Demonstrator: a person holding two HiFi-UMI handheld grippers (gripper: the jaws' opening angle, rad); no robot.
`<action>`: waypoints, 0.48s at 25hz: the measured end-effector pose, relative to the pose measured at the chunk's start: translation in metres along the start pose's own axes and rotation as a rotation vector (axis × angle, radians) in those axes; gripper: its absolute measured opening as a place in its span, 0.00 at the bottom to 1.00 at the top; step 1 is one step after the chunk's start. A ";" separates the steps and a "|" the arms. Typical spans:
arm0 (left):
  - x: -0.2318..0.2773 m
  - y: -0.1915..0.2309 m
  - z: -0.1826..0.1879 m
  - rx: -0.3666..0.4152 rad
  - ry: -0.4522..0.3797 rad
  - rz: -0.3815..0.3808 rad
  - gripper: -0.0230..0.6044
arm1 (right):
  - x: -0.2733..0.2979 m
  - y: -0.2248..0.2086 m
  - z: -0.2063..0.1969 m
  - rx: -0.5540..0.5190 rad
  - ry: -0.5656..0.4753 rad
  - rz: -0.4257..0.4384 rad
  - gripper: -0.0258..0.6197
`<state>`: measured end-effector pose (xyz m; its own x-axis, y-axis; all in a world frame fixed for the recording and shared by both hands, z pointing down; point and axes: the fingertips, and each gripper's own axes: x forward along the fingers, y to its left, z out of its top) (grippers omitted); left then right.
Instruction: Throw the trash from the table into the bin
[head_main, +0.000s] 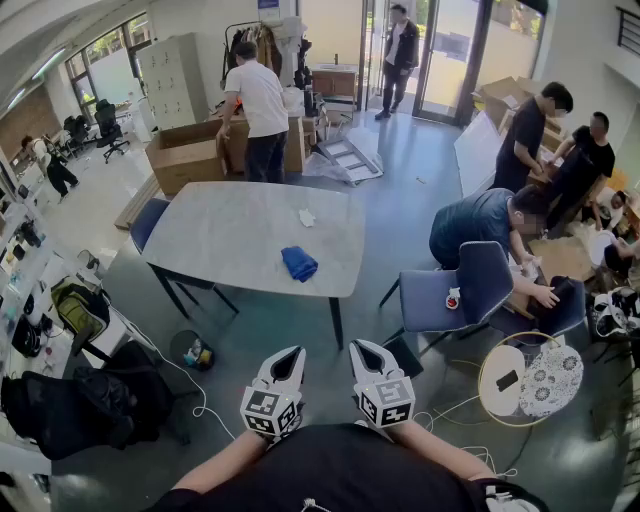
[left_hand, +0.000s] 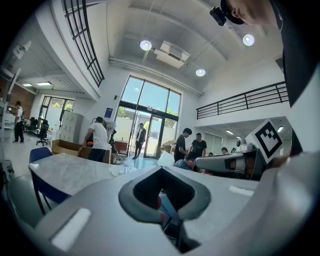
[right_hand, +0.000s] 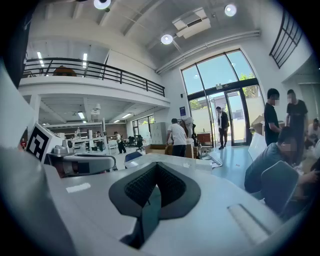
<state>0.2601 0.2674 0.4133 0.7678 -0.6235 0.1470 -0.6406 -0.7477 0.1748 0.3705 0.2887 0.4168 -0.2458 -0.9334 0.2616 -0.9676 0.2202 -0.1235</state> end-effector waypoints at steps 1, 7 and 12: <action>0.001 -0.001 0.001 0.000 -0.001 0.000 0.04 | 0.001 -0.001 0.000 0.002 0.004 0.001 0.08; 0.004 -0.003 0.001 0.006 0.003 0.010 0.04 | 0.000 -0.008 -0.005 0.029 0.029 -0.004 0.08; 0.007 -0.003 0.000 0.007 0.006 0.031 0.04 | -0.001 -0.012 -0.004 0.039 0.025 0.014 0.08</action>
<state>0.2673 0.2658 0.4141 0.7473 -0.6455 0.1578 -0.6644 -0.7294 0.1628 0.3818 0.2883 0.4223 -0.2616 -0.9226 0.2835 -0.9611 0.2220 -0.1643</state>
